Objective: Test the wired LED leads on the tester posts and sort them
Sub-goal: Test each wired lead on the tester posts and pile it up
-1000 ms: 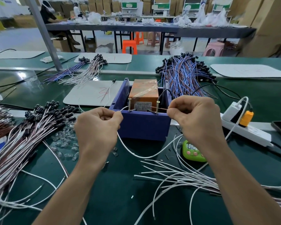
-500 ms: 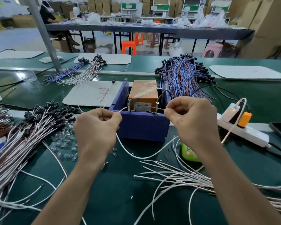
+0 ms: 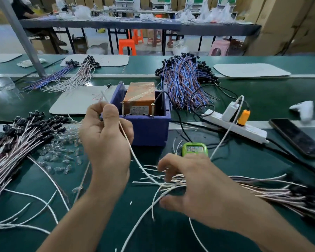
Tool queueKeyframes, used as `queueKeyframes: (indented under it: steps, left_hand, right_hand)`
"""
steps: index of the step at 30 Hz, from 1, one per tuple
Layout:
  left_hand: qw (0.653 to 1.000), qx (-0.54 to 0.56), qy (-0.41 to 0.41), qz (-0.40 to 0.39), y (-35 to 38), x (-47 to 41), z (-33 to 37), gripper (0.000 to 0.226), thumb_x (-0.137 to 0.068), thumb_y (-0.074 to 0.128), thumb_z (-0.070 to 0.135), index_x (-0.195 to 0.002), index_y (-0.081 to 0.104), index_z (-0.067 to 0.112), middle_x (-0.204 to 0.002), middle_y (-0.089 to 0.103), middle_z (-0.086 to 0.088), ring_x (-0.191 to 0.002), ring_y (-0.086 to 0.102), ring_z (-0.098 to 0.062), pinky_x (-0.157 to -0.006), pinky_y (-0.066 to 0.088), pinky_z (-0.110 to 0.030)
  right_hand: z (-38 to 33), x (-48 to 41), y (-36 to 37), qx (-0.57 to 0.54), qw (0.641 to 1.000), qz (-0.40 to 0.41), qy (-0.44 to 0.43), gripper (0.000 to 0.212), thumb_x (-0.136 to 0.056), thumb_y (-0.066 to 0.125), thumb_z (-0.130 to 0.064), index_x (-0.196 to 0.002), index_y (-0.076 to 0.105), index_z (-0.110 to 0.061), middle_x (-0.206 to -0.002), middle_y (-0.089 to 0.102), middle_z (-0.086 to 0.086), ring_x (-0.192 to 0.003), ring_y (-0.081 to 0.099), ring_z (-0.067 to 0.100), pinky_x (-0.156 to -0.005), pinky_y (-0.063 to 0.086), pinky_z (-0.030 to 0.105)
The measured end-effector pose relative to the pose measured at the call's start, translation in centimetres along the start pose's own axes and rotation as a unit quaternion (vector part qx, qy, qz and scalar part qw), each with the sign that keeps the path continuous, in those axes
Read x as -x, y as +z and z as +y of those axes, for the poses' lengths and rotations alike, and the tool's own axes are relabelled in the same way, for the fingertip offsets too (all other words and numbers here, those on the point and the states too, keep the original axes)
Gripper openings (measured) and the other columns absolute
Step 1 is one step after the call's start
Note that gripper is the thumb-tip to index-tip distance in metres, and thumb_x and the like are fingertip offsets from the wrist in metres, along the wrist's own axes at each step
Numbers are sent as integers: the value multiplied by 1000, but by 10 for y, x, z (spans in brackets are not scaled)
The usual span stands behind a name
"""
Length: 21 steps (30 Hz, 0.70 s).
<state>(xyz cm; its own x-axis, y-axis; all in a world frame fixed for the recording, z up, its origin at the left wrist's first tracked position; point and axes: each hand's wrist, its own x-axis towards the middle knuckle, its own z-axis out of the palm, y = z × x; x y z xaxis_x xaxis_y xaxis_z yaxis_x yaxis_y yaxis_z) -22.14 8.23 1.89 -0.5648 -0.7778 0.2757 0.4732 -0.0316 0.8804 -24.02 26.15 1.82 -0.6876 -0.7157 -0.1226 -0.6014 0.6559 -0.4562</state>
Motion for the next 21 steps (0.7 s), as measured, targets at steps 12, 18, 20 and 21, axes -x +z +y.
queueKeyframes:
  steps: [12, 18, 20, 21]
  left_hand:
    - [934, -334, 11, -124, -1, 35, -38, 12, -79, 58, 40, -75, 67, 33, -57, 68, 7, -42, 56, -9, -46, 46, -27]
    - [750, -631, 120, -156, 2, 50, -46, 39, -88, 66, 58, -61, 59, 30, -49, 50, 14, -52, 45, -17, -55, 29, -28]
    - [789, -538, 177, -238, 10, 59, -44, 32, -87, 67, 58, -70, 65, 31, -59, 59, 18, -56, 52, -5, -57, 37, -22]
    - [793, -497, 181, -301, 15, 65, -44, 25, -85, 67, 58, -82, 71, 33, -75, 67, 22, -69, 59, -2, -66, 45, -21]
  right_hand:
    - [74, 60, -45, 308, 922, 210, 102, 36, -58, 88, -6, -59, 62, -32, -48, 50, -7, -58, 38, 15, -67, 21, 28]
    - [112, 45, 7, 260, 942, 188, 101, 15, -76, 67, -12, -79, 67, -27, -68, 63, -8, -77, 50, 20, -85, 31, 34]
    - [118, 39, 21, 225, 952, 171, 115, 19, -82, 55, -16, -90, 64, -30, -78, 63, -9, -86, 49, 20, -90, 29, 30]
    - [121, 37, 26, 203, 956, 174, 117, 21, -79, 54, -15, -92, 61, -31, -79, 60, -10, -87, 49, 20, -89, 28, 29]
